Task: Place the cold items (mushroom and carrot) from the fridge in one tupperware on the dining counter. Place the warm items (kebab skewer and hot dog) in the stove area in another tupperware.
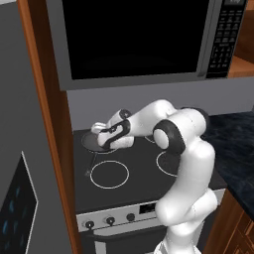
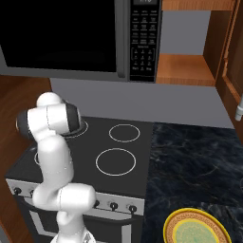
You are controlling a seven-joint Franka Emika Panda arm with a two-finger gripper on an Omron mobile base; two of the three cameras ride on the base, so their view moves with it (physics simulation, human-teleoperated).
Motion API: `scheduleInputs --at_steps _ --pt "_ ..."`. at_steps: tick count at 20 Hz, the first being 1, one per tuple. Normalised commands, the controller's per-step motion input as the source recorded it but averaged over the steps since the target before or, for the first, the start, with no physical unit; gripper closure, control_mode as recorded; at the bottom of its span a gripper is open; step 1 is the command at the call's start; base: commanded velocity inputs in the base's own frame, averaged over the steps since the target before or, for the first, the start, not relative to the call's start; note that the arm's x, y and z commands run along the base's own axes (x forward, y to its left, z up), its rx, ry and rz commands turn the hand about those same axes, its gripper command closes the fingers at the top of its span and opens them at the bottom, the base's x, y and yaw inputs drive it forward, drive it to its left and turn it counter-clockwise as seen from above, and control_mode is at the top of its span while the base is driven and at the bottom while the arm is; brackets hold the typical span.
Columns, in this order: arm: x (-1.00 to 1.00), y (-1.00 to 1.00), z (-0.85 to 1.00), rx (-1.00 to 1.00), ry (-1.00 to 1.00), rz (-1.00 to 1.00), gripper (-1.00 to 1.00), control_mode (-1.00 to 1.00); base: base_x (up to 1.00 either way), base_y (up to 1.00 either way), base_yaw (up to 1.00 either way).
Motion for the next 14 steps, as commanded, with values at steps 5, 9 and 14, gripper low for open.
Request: scheduleInputs --at_steps 5,9,14 --pt "-0.51 -0.26 0.98 0.03 -0.02 -0.04 1.00 -1.00 0.00 0.00 0.00" --pt "-0.44 -0.28 1.00 0.00 0.00 -0.07 1.00 -1.00 0.00 0.00 0.00" --pt "-0.51 -0.32 0.88 0.00 0.01 -0.04 1.00 -1.00 0.00 0.00 0.00"
